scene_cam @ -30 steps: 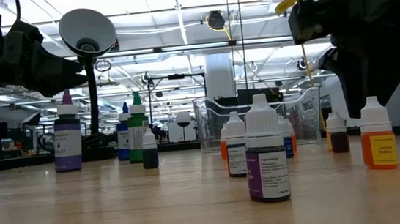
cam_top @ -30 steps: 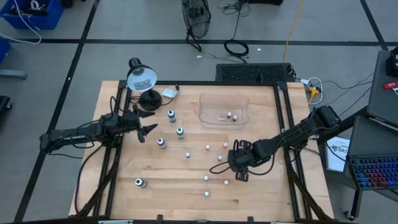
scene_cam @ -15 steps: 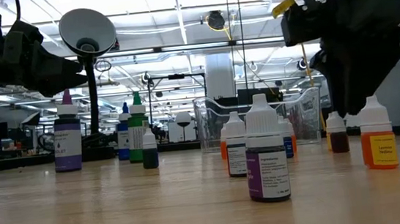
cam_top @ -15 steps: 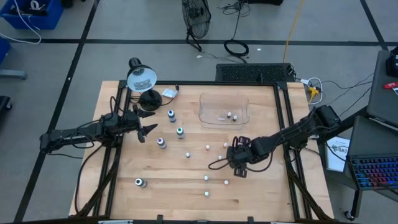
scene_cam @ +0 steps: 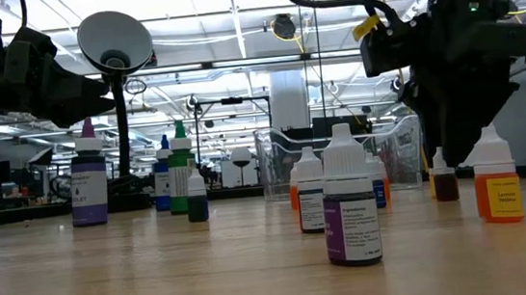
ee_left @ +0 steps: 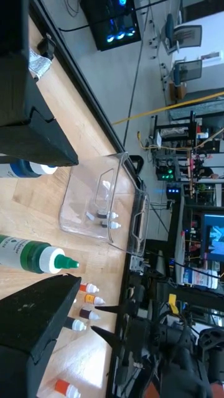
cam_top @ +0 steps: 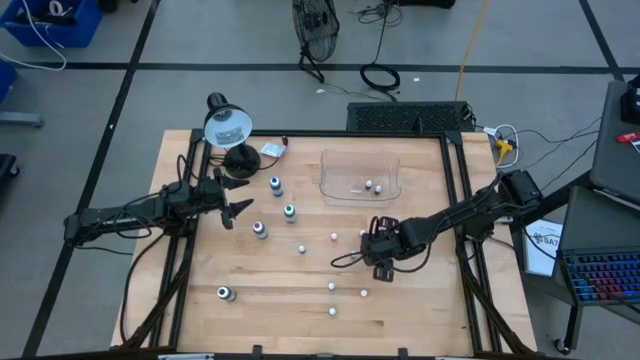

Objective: Pick & Place food coloring
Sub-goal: Put the top purple food coloring into the transparent bin

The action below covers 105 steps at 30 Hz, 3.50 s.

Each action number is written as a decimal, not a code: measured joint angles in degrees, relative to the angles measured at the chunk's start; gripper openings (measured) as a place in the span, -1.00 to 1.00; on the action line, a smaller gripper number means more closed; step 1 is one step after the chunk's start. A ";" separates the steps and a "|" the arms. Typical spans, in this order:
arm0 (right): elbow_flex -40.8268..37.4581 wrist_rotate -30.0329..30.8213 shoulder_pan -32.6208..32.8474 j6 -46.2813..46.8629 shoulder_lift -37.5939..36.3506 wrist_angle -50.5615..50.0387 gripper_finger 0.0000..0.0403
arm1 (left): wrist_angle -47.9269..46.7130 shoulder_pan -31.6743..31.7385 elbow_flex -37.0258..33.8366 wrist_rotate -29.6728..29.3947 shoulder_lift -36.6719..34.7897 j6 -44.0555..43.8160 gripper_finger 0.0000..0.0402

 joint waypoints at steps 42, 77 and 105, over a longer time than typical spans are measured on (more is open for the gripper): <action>-3.61 -0.07 0.02 0.43 0.81 6.03 -0.18 | 0.02 -0.01 0.01 0.00 0.00 -0.01 0.48; -3.61 -1.58 0.04 1.76 0.74 7.01 -0.71 | 0.02 0.00 0.02 0.00 0.00 0.00 0.48; 39.06 2.38 -30.80 -16.73 0.13 -13.06 -0.72 | 0.04 -0.02 0.01 -0.03 -0.01 0.00 0.48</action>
